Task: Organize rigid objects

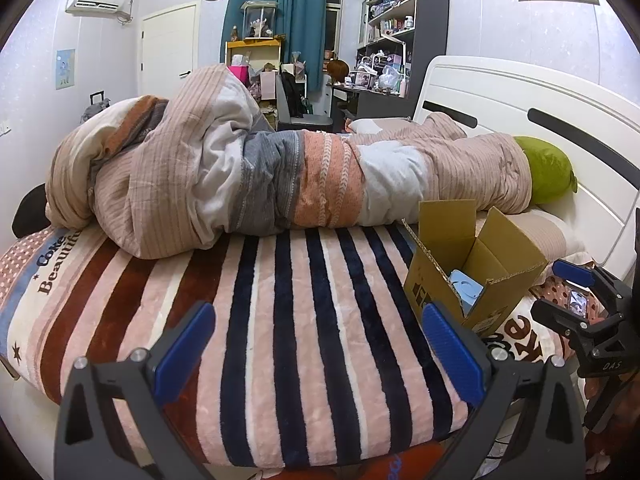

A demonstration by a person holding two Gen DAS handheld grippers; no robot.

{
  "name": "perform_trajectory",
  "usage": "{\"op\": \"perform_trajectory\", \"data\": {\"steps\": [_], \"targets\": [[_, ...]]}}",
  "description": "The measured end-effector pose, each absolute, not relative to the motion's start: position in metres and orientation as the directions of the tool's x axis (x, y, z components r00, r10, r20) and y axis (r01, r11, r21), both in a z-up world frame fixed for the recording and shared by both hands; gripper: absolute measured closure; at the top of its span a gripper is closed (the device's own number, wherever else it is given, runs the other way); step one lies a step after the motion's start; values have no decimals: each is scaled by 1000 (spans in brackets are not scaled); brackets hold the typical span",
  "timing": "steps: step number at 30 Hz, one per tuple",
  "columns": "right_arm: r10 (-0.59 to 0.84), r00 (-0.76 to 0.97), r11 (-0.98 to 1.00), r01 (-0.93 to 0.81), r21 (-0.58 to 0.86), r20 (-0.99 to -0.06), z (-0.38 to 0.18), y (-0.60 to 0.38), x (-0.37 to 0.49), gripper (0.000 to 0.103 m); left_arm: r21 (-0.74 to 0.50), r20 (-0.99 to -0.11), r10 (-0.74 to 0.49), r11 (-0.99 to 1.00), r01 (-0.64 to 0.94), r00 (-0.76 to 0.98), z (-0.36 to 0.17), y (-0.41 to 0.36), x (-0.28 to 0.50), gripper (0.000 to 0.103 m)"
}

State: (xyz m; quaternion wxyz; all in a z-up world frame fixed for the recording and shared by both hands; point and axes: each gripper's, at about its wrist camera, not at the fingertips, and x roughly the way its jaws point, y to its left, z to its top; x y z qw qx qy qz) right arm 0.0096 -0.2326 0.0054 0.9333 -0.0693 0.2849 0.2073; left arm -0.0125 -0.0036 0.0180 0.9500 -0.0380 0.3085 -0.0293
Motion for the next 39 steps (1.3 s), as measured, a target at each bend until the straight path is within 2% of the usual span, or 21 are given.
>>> {"op": "perform_trajectory", "data": {"steps": [39], "targets": [[356,748,904,-428,2,-560,4,-234,9,0,-83,-590,-60,996,13,805,17,-4,-15,1]]}}
